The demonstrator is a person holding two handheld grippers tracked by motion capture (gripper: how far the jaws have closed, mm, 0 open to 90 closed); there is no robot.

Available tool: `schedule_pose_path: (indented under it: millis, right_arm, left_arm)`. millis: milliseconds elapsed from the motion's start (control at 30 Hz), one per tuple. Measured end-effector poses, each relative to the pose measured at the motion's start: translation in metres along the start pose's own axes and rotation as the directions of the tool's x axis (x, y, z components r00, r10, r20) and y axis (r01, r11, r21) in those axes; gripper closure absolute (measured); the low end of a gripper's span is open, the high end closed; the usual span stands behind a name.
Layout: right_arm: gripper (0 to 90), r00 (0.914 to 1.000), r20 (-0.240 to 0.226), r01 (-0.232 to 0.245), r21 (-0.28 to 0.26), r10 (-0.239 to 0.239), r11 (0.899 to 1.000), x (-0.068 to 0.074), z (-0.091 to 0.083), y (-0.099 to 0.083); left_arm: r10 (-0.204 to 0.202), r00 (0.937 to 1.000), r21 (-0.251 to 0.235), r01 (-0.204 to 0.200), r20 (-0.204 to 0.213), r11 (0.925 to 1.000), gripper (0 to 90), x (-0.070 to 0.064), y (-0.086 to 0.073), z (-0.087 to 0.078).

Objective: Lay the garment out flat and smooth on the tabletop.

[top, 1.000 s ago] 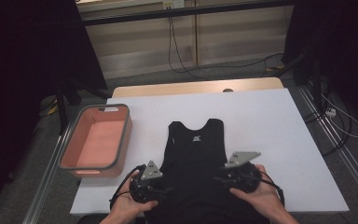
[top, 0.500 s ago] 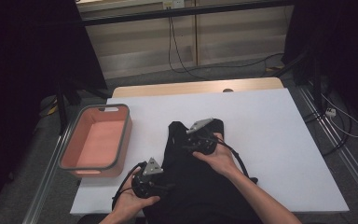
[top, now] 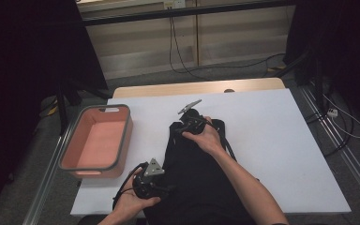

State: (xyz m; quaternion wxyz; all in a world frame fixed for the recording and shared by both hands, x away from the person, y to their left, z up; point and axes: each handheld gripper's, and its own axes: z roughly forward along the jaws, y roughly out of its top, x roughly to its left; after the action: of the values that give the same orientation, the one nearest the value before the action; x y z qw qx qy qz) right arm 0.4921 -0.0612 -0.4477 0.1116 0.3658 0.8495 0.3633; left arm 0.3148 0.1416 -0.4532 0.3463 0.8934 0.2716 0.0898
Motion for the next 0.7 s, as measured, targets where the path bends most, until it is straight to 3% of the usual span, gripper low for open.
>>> schedule_pose_path:
  millis: [533, 700]
  right_arm:
    - [68.4, 0.9996, 0.022, -0.018, 0.023, 0.018, 1.000, -0.001, 0.023, 0.014]
    - [80.8, 0.9991, 0.027, -0.034, 0.021, 0.033, 0.999, -0.002, 0.027, 0.019]
  left_arm:
    - [0.017, 0.9998, 0.010, -0.017, -0.013, 0.9998, 33.8, -0.001, 0.000, 0.001]
    - [0.014, 0.9998, 0.012, -0.013, -0.011, 0.9998, 34.4, -0.001, 0.001, 0.001]
